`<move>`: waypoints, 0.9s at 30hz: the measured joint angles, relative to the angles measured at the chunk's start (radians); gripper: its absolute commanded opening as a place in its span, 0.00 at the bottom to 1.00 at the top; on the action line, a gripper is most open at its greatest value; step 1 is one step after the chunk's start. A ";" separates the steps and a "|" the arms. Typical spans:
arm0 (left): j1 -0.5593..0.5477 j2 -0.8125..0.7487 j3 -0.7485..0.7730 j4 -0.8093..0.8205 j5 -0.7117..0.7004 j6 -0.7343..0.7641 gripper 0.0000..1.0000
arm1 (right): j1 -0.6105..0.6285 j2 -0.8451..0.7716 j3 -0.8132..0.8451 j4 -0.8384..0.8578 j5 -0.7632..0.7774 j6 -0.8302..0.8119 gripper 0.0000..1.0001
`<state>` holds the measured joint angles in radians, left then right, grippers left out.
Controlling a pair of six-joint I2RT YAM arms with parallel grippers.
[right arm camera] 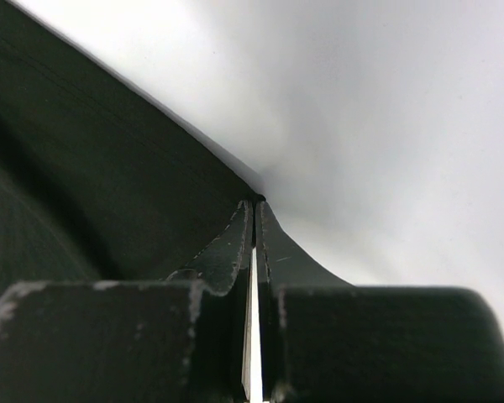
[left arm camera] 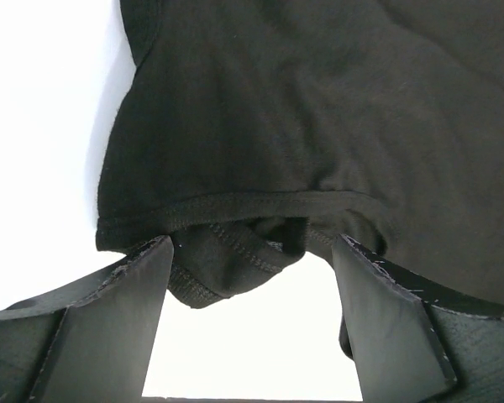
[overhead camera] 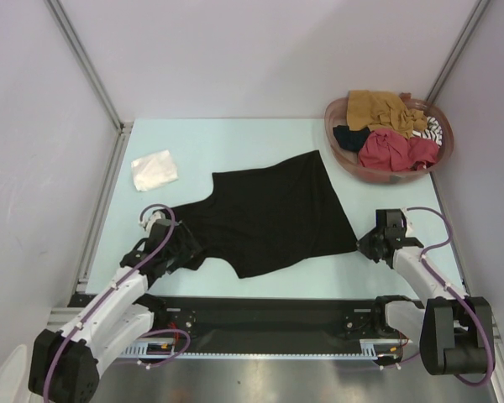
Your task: Fold and stack the tank tops
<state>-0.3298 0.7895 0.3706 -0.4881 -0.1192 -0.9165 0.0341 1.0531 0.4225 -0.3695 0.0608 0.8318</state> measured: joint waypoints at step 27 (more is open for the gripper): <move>0.044 0.198 0.177 -0.323 -0.488 -0.156 0.95 | -0.019 0.002 -0.010 0.010 -0.040 -0.021 0.00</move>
<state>-0.2855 0.9871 0.5476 -0.8116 -0.6067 -1.0725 0.0151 1.0550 0.4129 -0.3599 0.0204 0.8108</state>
